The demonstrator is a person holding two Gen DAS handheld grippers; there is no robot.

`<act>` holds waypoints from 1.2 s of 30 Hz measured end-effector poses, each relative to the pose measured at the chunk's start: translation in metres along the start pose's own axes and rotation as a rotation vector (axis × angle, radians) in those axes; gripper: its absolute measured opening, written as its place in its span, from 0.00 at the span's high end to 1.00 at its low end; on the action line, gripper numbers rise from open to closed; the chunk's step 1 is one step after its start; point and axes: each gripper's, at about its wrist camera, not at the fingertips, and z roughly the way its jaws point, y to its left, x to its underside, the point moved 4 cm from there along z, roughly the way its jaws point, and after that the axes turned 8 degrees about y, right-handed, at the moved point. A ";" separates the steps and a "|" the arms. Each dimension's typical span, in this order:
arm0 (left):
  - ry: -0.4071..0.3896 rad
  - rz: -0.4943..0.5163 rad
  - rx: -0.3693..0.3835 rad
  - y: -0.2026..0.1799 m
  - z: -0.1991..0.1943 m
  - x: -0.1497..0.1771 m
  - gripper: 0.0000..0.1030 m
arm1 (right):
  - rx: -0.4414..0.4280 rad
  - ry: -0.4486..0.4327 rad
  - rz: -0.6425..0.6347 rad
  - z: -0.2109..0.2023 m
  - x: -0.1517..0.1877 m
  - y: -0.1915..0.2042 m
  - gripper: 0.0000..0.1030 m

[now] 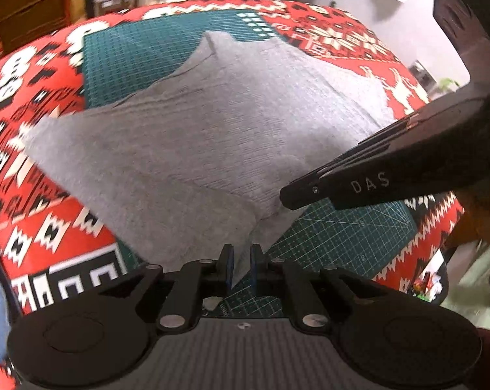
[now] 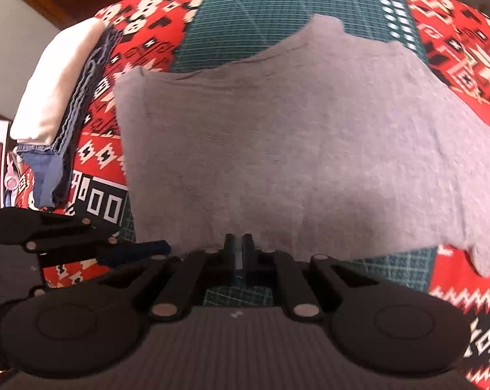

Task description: Fold clothes

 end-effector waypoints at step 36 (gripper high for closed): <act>0.025 -0.318 0.106 0.043 0.002 0.032 0.93 | -0.055 0.056 -0.097 0.039 0.001 0.054 0.96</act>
